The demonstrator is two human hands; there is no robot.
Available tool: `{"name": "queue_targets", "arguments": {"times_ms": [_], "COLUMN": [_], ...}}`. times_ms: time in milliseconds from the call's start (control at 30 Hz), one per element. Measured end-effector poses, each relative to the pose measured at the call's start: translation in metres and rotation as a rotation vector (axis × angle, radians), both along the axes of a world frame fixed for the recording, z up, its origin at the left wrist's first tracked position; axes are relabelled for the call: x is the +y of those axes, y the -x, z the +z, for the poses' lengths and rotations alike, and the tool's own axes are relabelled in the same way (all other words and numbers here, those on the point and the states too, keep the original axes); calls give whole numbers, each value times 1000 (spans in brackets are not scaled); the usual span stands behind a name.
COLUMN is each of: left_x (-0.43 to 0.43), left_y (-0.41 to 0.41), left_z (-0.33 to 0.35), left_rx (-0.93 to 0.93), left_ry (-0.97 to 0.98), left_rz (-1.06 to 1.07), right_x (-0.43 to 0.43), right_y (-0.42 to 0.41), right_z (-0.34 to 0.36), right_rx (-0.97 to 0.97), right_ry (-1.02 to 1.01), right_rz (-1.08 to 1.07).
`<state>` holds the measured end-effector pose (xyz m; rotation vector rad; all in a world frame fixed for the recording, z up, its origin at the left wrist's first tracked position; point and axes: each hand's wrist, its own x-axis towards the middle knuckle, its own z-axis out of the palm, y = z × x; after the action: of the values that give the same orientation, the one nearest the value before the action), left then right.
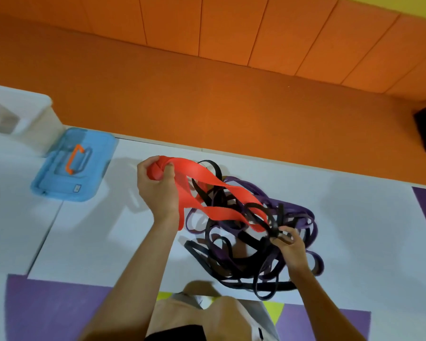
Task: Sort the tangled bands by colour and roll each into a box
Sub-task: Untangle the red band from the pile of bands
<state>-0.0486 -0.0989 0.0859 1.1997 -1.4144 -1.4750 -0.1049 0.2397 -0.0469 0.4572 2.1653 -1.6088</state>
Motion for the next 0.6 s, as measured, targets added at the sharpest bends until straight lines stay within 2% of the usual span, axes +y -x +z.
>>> {"name": "queue_targets", "arguments": {"times_ms": [100,200,300,467,600], "left_x": [2,-1,-8,-8,-13], "left_y": [-5,-11,-15,-24,-30], "left_z": [6,10,18,31,45], "left_rx": [43,107,135,177,218], "left_ry": [25,66,76,149,239], "left_rz": [53,128,128,107,120], "right_x": [5,5,-5,-27,-49], "right_y": [2,-4,-5,10,15], "right_z": [-4,-6,-7,4,13], "right_rx": [50,84,81,211,267], "right_ry": [-41,-232,-428,-706,-794], "right_rz": [-78,-109,11,245,364]}}
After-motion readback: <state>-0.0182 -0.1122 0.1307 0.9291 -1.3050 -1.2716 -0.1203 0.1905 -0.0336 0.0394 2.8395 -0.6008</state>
